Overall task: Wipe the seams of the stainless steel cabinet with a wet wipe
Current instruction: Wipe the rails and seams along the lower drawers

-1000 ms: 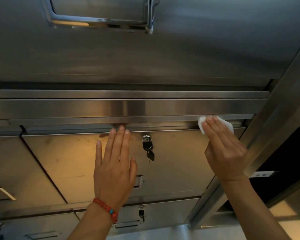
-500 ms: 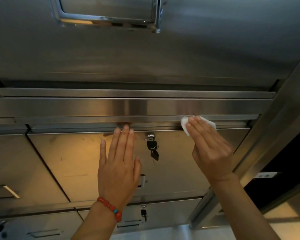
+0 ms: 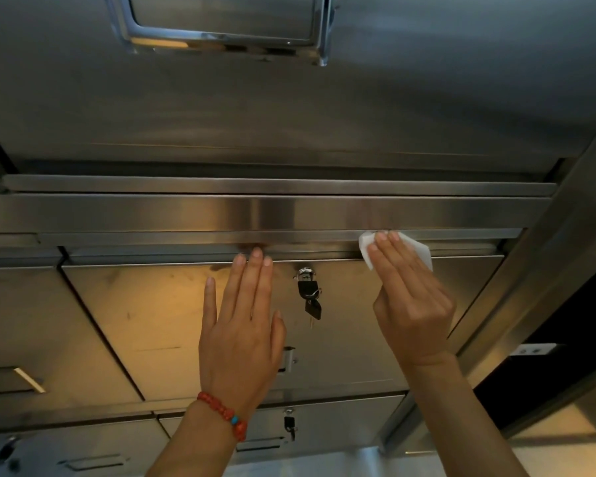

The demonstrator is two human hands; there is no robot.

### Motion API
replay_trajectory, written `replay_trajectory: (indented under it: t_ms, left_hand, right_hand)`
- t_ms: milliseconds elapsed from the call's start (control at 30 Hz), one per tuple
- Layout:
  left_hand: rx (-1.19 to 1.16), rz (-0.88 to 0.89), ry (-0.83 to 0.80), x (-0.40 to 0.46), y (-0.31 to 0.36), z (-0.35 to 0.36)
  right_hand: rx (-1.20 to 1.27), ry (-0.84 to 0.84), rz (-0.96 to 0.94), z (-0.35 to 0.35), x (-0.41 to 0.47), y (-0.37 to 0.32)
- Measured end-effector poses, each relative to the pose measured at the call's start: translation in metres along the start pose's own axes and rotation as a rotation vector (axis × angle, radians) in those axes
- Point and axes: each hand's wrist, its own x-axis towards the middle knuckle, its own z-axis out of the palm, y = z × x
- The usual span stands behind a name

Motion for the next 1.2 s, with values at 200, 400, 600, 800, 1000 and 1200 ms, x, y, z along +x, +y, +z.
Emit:
replay_trajectory:
  t_ms: [200, 400, 600, 800, 1000, 1200]
  left_hand:
    - [-0.009, -0.017, -0.001, 0.0, 0.003, 0.001]
    - [-0.018, -0.023, 0.032, 0.0, 0.005, 0.002]
    - [0.011, -0.007, 0.026, -0.001, 0.002, 0.003]
    - [0.027, -0.01, 0.018, -0.001, 0.003, 0.002]
    - [0.029, -0.014, 0.007, -0.001, 0.003, 0.002]
    - [0.016, -0.012, 0.013, -0.001, 0.004, 0.002]
  right_hand:
    - [0.035, 0.034, 0.05, 0.01, 0.002, -0.022]
    - [0.121, 0.036, -0.022, 0.017, 0.01, -0.046]
    - [0.15, -0.03, -0.112, 0.016, 0.013, -0.043]
    - [0.085, -0.053, -0.104, 0.005, 0.008, -0.008]
    - [0.015, -0.052, -0.061, -0.008, -0.003, 0.026]
    - [-0.045, -0.045, -0.011, -0.018, -0.007, 0.045]
